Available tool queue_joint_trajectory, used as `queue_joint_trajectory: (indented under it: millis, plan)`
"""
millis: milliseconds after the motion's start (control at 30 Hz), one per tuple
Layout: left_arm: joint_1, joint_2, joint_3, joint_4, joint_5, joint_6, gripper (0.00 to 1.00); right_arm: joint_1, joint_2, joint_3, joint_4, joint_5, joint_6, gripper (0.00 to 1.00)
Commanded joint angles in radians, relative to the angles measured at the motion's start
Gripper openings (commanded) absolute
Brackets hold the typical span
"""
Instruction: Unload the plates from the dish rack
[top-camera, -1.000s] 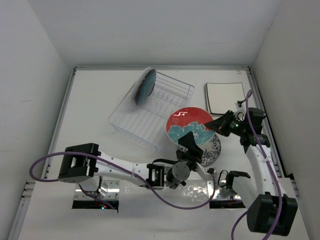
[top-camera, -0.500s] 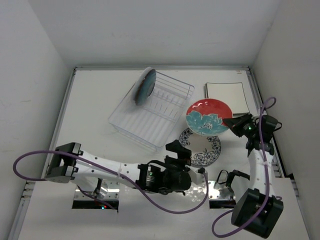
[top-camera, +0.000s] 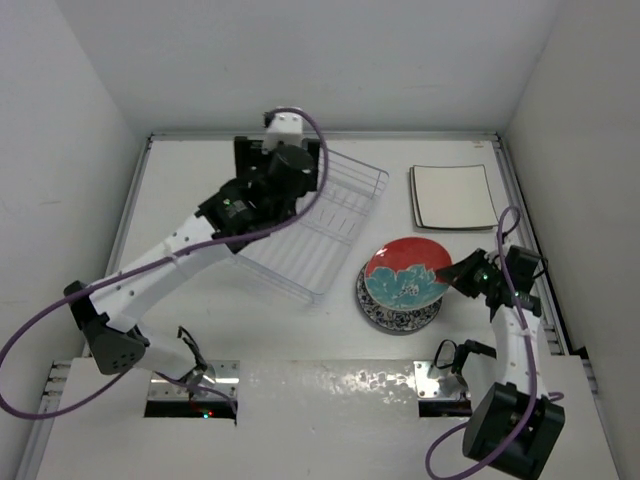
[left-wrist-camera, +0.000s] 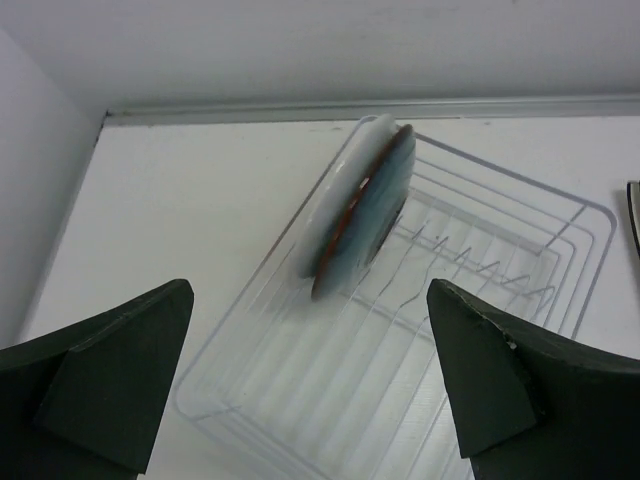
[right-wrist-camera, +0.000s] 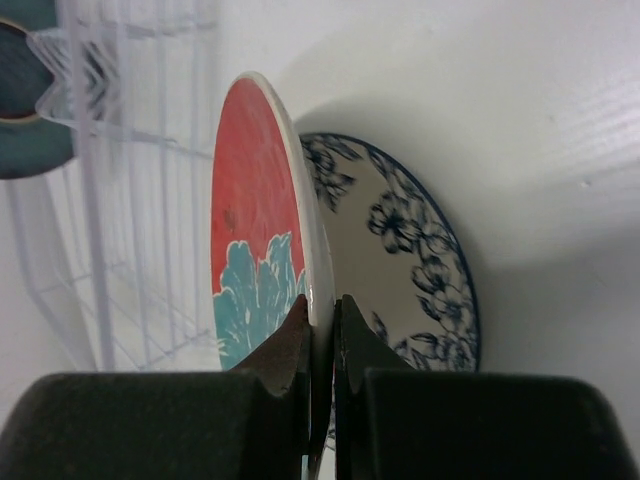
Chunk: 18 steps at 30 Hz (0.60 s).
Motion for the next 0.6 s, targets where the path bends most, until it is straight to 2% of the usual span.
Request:
queue_joint_trajectory:
  millis: [0, 200, 267, 300, 367, 400, 433, 567]
  plan:
    - [0.074, -0.052, -0.009, -0.076, 0.168, -0.179, 1.0, 0.004, 0.033, -0.032, 0.014, -0.075, -0.039, 0.0]
    - [0.137, -0.058, -0.072, -0.028, 0.202, -0.162, 1.0, 0.004, 0.094, -0.086, 0.009, -0.125, -0.131, 0.0]
    - [0.159, -0.058, -0.101, -0.014, 0.221, -0.162, 1.0, 0.002, 0.105, -0.092, -0.015, -0.118, -0.156, 0.04]
    - [0.171, -0.057, -0.117, 0.002, 0.225, -0.163, 1.0, 0.004, 0.114, -0.096, -0.024, -0.093, -0.17, 0.18]
    - [0.187, -0.054, -0.128, 0.013, 0.247, -0.183, 1.0, 0.004, 0.119, -0.104, -0.04, -0.072, -0.178, 0.3]
    - [0.205, -0.052, -0.132, 0.021, 0.259, -0.194, 1.0, 0.005, 0.116, -0.104, -0.043, -0.044, -0.175, 0.4]
    - [0.217, -0.051, -0.134, 0.022, 0.297, -0.217, 1.0, 0.005, 0.115, -0.101, -0.051, -0.03, -0.171, 0.45]
    - [0.257, -0.035, -0.135, 0.058, 0.379, -0.232, 1.0, 0.027, 0.108, -0.069, -0.074, 0.063, -0.168, 0.56]
